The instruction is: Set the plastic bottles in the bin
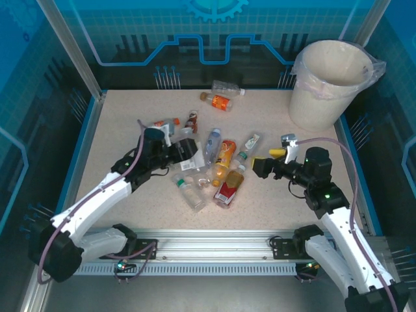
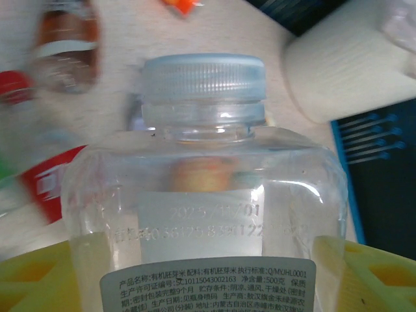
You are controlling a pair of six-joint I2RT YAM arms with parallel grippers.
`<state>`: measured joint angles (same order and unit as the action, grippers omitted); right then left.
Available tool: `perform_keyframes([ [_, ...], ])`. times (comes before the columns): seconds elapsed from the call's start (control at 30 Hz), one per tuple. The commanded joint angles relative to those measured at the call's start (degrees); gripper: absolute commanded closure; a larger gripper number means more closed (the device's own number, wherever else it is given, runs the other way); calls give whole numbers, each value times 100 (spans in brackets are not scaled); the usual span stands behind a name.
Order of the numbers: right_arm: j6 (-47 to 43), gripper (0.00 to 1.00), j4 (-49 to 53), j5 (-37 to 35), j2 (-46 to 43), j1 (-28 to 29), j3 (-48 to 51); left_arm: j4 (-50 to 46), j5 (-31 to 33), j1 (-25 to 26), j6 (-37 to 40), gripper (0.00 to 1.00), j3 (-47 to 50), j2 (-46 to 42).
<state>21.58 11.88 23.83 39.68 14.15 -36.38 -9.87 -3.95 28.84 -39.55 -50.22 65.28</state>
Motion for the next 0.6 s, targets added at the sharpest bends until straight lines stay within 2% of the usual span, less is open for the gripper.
perform_keyframes([
  [0.0, -95, 0, -194, 198, 153, 411, -212, 741, 84, 455, -49, 36, -683, 440],
  [0.13, -111, 0, -573, 610, 388, 878, -247, 717, 358, 913, 29, 37, -1385, 1081],
  [0.2, -105, 0, -681, 420, 493, 1101, -274, 722, 389, 1070, 75, 38, -1651, 1314],
  [0.27, -103, 0, -683, -65, 596, 1332, -309, 741, 407, 1202, 140, 38, -1857, 1492],
  [0.4, 95, 0, -1265, 65, 810, 1528, -242, 724, 631, 1354, 162, 38, -2050, 1684],
  [0.47, 250, 0, -1523, -315, 924, 1716, -249, 831, 611, 1366, 60, 38, -2045, 1731],
  [0.57, 236, 0, -1807, -1397, 1108, 1994, -238, 1018, 566, 1375, -95, 38, -1988, 1746],
])
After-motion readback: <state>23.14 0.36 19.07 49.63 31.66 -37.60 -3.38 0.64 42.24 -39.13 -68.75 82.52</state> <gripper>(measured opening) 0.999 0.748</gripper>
